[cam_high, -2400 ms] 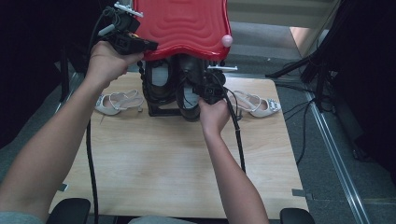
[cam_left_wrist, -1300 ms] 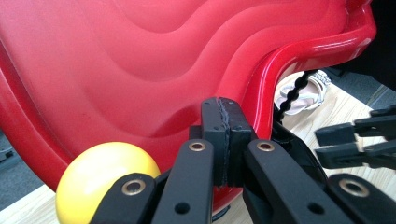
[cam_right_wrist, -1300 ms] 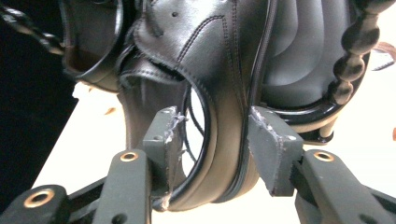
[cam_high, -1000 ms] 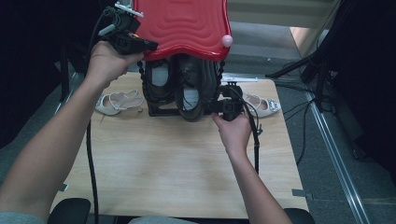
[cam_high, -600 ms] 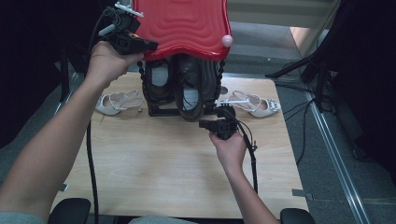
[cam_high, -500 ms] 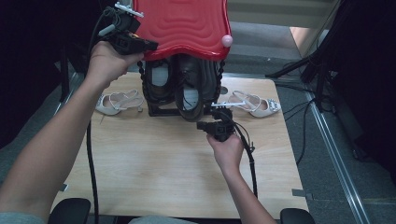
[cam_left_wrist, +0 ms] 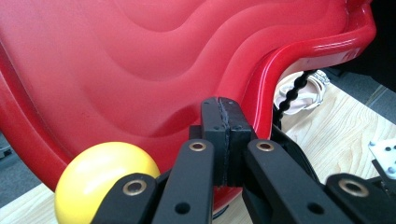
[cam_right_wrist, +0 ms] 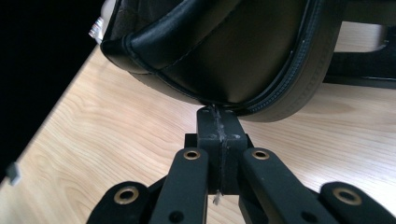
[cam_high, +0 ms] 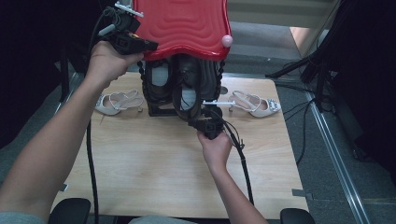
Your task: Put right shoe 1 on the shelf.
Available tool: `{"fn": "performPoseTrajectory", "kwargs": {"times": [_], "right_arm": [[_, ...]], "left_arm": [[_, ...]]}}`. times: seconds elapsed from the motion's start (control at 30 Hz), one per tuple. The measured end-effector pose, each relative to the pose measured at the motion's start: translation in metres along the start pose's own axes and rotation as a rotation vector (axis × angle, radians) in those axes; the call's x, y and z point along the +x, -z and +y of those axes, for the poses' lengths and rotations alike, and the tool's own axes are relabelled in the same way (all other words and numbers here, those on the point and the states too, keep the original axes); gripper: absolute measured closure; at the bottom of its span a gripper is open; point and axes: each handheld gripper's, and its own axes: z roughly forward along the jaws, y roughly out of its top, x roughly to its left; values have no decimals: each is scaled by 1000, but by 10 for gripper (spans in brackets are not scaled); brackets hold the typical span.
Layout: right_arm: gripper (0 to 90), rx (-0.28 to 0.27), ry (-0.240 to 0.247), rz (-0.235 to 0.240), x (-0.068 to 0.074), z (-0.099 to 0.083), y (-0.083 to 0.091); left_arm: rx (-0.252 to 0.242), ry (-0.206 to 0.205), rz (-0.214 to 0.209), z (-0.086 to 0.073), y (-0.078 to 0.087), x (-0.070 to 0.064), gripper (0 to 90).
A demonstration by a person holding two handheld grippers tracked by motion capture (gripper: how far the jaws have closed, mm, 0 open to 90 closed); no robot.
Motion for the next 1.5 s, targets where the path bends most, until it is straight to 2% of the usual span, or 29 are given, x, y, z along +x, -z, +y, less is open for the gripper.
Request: {"fn": "performPoseTrajectory", "kwargs": {"times": [0.2,0.43,0.6,0.7,0.9,0.97,1.17,1.3,1.5], "right_arm": [[900,-65,-12,21,7,7,5],[900,-76,-39,6,9,19,-2],[900,-103,-48,-2,10,27,1],[900,-112,-48,-30,7,33,6],[900,-122,-76,-70,-7,43,9],[900,-119,-91,-67,-12,45,10],[900,-126,-78,-109,-15,47,14],[900,-139,-67,-153,-18,48,19],[900,-152,-78,-200,-26,52,23]], "left_arm": [[2,0,-1,0,0,0,900],[4,-3,-2,0,0,0,900],[9,-6,-1,1,0,0,900],[11,-6,-1,1,0,0,900],[11,-6,-2,1,0,1,900],[9,-9,-2,2,0,0,900],[11,-13,-1,2,0,0,900],[14,-17,-2,2,0,0,900],[30,-26,1,4,0,0,900]]}}
